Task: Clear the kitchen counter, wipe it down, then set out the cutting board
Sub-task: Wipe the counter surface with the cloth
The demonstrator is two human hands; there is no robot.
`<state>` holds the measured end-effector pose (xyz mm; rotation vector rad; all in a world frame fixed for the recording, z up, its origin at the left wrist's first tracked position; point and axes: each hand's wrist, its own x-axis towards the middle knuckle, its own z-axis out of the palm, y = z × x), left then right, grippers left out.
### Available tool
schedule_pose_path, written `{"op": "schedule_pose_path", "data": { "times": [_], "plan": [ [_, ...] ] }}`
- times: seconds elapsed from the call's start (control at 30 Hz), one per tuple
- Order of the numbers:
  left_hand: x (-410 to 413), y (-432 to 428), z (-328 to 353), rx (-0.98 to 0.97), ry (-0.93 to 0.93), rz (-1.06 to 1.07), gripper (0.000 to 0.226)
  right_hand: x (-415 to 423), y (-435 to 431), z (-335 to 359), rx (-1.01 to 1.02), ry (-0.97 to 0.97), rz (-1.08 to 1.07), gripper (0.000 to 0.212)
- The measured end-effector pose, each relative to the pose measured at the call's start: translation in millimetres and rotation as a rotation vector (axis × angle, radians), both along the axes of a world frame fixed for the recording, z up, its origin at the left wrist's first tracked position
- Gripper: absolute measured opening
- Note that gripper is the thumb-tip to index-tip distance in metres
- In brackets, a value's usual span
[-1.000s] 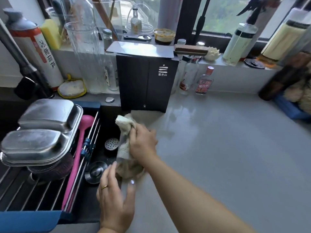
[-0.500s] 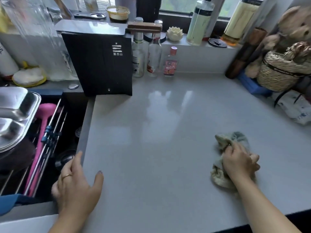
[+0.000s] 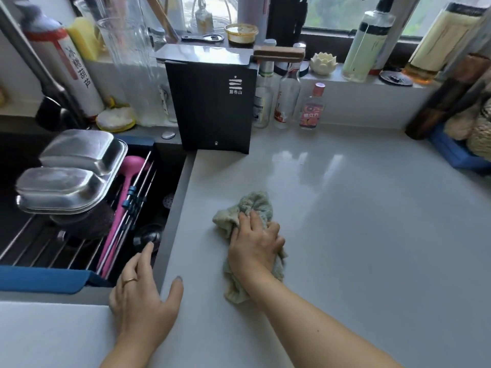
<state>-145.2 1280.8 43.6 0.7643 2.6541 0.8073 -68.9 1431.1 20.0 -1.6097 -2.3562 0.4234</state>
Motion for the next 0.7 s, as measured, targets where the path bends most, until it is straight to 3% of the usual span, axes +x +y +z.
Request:
{"op": "schedule_pose_path", "data": {
  "times": [0.43, 0.57, 0.7],
  "plan": [
    [-33.7, -29.1, -2.3, 0.234, -0.076, 0.005, 0.077, -99.8, -28.1, 8.3, -0.085, 0.051, 0.239, 0.037],
    [-41.5, -37.9, -3.0, 0.283, -0.108, 0.022, 0.075, -103.6, -33.5, 18.4, -0.171, 0.172, 0.243, 0.025],
    [-40.3, -36.8, -1.6, 0.294, -0.109, 0.020, 0.076, -91.7, -49.9, 37.9, -0.411, 0.393, 0.208, 0.024]
  ]
}}
